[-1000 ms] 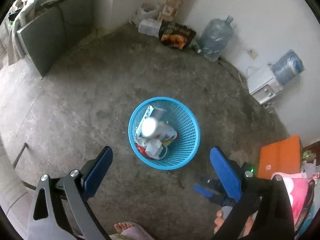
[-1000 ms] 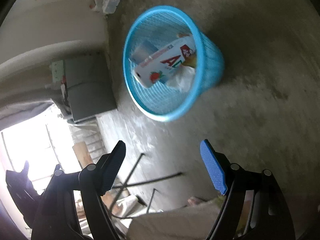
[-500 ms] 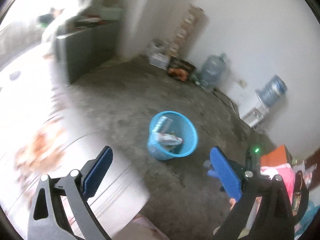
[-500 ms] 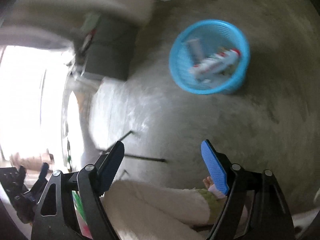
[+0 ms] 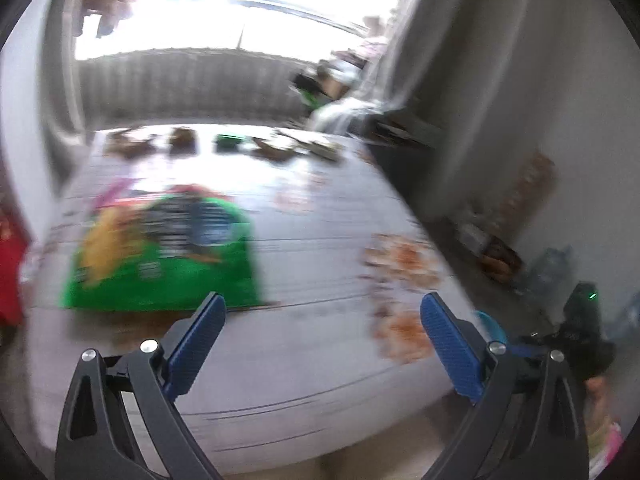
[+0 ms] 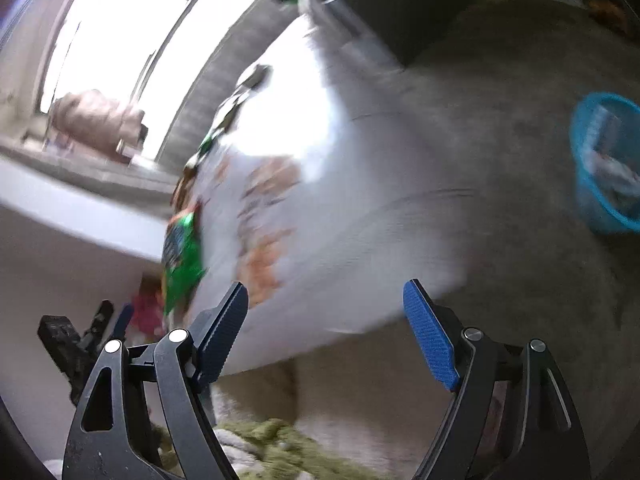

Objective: Collect trash
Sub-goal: 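Return both tools to the table toward the snack bags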

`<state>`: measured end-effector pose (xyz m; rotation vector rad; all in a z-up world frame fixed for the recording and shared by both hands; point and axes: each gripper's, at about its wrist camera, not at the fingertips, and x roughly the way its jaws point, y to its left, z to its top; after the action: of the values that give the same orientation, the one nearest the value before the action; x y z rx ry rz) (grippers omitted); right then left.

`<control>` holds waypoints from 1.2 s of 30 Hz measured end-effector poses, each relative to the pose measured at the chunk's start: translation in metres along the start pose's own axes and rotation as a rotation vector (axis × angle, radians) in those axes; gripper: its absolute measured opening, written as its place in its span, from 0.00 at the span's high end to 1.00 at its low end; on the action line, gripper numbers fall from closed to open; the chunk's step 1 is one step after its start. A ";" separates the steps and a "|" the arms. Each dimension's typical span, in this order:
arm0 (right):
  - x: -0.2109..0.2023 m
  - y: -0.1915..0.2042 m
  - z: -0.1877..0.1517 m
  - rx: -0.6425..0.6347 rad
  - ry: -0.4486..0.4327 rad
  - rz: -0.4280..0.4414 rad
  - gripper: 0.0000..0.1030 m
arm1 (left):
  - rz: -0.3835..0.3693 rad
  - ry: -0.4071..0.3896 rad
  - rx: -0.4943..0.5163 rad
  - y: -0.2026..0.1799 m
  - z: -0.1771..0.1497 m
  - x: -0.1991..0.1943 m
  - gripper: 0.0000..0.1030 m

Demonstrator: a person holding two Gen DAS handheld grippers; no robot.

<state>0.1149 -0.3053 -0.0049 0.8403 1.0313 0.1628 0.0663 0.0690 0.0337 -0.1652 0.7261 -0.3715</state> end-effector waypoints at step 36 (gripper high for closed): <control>0.182 0.187 -0.008 -0.232 0.491 0.179 0.26 | 0.013 0.243 -0.280 0.205 0.064 0.115 0.63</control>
<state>0.2529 -0.0837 -0.0042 0.6927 1.3618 0.6540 0.2445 0.2152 -0.0461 -0.3837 1.0187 -0.2783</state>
